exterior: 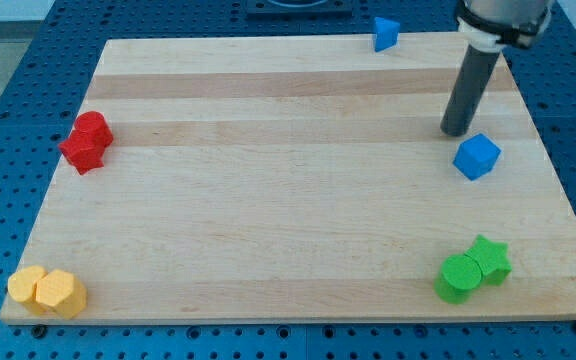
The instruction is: Move the blue cube above the green star
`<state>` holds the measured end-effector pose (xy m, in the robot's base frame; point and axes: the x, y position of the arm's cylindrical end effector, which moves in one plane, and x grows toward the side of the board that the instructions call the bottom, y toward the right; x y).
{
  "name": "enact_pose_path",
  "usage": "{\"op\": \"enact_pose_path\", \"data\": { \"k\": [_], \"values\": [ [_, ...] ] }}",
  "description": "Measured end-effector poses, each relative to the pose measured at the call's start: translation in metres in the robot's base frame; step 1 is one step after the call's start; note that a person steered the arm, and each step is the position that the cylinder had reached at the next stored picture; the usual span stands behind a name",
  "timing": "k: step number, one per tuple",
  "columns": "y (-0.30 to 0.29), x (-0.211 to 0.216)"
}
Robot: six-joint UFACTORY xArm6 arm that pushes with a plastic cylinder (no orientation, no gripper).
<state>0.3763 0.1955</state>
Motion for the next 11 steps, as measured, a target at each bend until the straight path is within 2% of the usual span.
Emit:
{"op": "enact_pose_path", "data": {
  "k": [1,4,5,7,8,9,10,11],
  "values": [
    [0.025,-0.005],
    [0.008,0.122],
    [0.015,0.12],
    [0.026,0.047],
    [-0.022,0.047],
    [-0.04,0.079],
    [-0.018,0.11],
    [-0.014,0.12]
  ]
}}
